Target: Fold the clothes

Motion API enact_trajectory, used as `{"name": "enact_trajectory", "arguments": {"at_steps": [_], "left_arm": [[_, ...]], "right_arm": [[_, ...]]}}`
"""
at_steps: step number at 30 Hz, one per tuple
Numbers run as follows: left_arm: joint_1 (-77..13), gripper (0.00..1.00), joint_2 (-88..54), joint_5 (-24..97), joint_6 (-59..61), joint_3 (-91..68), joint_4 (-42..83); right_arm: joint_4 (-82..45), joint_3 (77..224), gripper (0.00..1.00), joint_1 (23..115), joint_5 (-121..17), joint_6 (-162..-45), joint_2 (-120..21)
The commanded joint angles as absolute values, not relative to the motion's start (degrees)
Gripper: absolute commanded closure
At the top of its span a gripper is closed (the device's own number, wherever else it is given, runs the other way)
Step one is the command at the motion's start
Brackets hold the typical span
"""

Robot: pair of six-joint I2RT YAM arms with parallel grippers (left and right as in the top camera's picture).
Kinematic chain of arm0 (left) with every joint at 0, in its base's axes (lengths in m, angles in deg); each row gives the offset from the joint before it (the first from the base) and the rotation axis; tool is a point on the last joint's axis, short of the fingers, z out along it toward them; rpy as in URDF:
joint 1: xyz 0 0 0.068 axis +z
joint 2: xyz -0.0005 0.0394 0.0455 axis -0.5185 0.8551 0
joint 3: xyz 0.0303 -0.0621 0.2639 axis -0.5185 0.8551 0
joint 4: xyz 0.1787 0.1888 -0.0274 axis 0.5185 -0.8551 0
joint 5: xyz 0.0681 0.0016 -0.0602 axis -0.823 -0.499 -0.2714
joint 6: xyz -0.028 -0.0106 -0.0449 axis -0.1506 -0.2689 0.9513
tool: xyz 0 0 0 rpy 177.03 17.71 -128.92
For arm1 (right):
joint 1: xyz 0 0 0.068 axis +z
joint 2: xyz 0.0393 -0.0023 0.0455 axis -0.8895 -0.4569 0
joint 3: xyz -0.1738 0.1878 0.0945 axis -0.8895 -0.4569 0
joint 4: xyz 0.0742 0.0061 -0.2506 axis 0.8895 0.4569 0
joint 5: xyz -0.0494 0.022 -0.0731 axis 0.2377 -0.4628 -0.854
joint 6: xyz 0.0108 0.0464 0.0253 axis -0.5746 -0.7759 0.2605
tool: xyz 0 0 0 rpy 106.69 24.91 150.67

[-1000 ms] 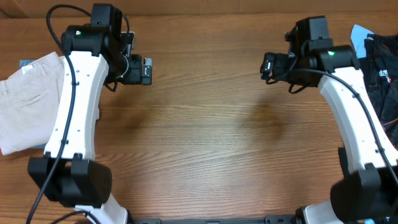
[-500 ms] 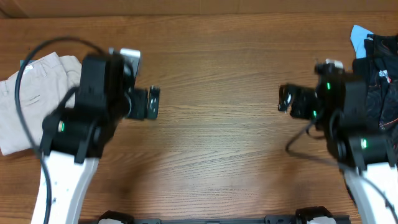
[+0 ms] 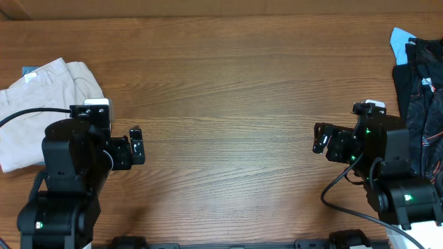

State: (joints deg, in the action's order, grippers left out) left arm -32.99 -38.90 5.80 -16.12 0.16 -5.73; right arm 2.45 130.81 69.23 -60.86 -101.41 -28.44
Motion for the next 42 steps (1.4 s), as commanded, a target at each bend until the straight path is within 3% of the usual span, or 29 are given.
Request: {"name": "enact_trajectory", "arguments": {"at_steps": [1,12,24,33,42], "left_arm": [[-32.64,0.0,-37.64,5.16,-17.0,0.7,-5.73],[-32.64,0.0,-33.18,5.16,-17.0,0.68,-5.71],[-32.64,0.0,-25.64,5.16,-17.0,0.68,-5.71],[-32.64,0.0,-17.4,5.16,-17.0,0.68,-5.68],[-32.64,0.0,-10.51,5.16,-17.0,0.68,-5.68]], "right_arm": [[2.32,130.48,0.0,69.16,-61.6,-101.63,-29.88],[2.32,130.22,0.0,69.16,-61.6,-101.63,-37.27],[4.61,127.84,0.0,69.16,-64.23,-101.17,-16.55],[-24.15,100.71,0.0,69.23,-59.77,-96.32,7.84],[-43.65,85.61,0.0,69.23,-57.17,-91.38,18.69]]}}
